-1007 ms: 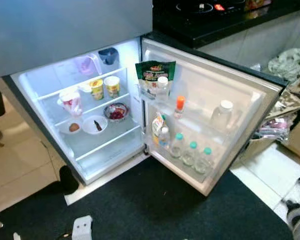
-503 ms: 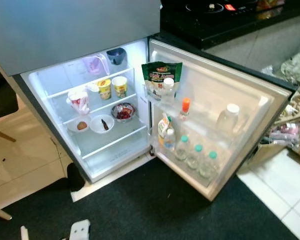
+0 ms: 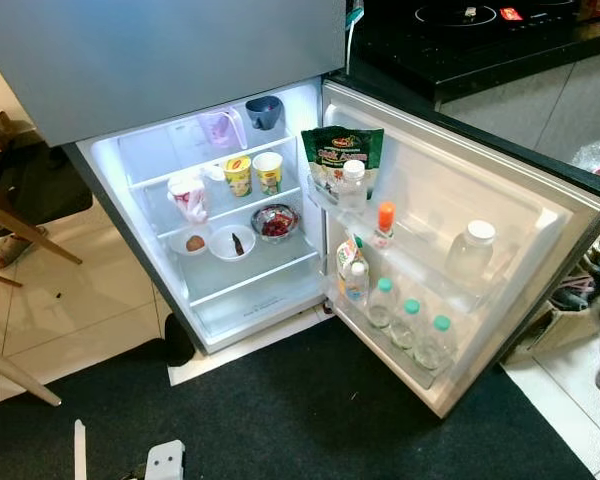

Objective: Restocking fridge

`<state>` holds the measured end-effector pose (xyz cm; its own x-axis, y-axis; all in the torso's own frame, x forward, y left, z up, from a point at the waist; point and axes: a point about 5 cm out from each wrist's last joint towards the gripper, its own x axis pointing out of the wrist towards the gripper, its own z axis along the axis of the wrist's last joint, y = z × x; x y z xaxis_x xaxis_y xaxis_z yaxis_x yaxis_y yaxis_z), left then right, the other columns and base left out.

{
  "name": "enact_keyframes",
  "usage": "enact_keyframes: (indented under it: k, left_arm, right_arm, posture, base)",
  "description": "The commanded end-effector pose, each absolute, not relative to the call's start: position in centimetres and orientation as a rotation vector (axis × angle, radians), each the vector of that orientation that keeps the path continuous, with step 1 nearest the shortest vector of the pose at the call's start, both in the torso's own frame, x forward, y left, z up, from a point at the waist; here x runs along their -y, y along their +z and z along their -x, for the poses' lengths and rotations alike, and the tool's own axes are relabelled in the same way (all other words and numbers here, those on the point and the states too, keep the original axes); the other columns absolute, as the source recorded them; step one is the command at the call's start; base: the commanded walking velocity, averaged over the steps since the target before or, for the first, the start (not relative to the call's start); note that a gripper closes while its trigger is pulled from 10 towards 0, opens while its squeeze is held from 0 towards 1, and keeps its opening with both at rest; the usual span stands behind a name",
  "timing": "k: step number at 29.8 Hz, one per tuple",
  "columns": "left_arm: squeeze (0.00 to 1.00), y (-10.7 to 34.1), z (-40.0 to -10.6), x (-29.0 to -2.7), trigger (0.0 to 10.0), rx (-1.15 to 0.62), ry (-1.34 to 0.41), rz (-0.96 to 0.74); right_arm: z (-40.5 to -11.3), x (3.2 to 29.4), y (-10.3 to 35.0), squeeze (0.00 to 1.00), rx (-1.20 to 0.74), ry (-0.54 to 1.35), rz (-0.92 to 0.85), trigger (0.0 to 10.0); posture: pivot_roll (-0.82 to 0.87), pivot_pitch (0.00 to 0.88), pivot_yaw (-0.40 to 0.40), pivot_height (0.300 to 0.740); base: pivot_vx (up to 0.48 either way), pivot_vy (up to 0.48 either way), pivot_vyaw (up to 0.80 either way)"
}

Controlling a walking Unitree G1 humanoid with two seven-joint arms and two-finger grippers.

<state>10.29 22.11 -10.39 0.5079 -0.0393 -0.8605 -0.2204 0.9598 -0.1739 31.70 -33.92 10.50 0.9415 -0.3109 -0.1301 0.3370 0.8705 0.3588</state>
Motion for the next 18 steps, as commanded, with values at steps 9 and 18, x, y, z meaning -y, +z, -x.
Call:
enact_keyframes:
  k: [9, 18]
  left_arm:
    - [0.00, -10.3, -10.0, -22.8, 10.0, -1.033, 0.162, 0.260]
    - [0.00, -10.3, -9.9, -23.1, 10.0, -1.028, 0.160, 0.261]
  right_arm:
    - [-33.3, 32.6, 11.9, 0.00, -0.055, -0.245, -0.344, 10.0]
    - [-33.2, 32.9, 12.1, 0.00, -0.055, -0.276, -0.303, 10.0]
  posture:
    - [-0.03, 0.019, 0.037, 0.740]
    - [-0.02, 0.011, 0.047, 0.740]
  base:
    - [0.000, -0.157, 0.00]
    - [0.000, 0.000, 0.00]
